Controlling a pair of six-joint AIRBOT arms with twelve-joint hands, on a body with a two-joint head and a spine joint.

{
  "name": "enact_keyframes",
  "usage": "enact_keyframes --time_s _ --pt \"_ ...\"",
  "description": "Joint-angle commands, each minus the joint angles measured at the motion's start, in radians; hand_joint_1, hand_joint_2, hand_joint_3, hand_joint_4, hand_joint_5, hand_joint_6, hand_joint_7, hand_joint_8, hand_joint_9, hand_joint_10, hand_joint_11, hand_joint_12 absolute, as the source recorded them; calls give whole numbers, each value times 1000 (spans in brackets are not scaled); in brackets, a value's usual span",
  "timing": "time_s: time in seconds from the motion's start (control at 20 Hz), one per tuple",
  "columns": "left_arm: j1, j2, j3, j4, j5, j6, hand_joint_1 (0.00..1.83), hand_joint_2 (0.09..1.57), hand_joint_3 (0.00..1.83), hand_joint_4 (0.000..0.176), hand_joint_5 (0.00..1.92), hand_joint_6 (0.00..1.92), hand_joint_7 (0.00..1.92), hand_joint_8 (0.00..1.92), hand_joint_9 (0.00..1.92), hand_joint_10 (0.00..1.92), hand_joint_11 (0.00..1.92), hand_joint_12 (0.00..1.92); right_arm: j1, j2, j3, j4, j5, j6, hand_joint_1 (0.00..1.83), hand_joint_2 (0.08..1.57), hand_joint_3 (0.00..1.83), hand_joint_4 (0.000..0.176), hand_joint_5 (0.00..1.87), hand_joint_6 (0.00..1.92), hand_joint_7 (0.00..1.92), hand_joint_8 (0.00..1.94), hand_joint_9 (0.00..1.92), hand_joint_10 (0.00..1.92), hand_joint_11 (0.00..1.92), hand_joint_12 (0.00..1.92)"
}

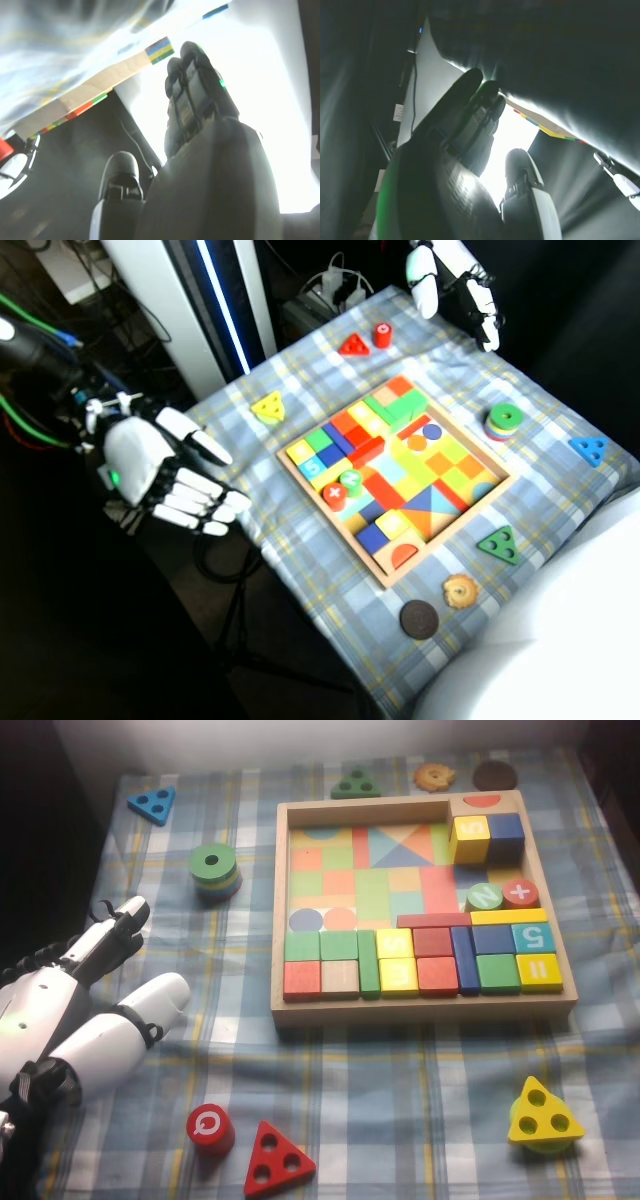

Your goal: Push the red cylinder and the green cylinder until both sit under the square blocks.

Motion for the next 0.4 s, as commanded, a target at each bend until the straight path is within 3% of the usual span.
enact_keyframes --time_s 0.0,0.1,0.25,0.35 --pt "-7 5 1 41 -124 -7 1 1305 0 54 170 2 355 2 377 0 356 13 5 0 7 -25 129 12 495 1458 2 0 712 1 929 1 949 1 838 86" --pt "-7 2 1 39 -128 -7 0 1305 0 41 162 0 384 13 391 6 359 14 4 0 16 -26 129 23 486 1441 0 0 738 5 957 5 960 3 792 48" --pt "-6 1 1 39 -123 -7 0 1301 0 52 157 1 352 1 381 1 335 3 4 0 17 -25 129 24 505 1429 0 0 738 0 966 3 951 0 720 10" --pt "-6 1 0 41 -125 -7 0 1303 0 50 159 2 347 1 371 0 327 0 4 -1 18 -24 129 24 502 1431 0 0 727 0 952 0 950 1 745 21"
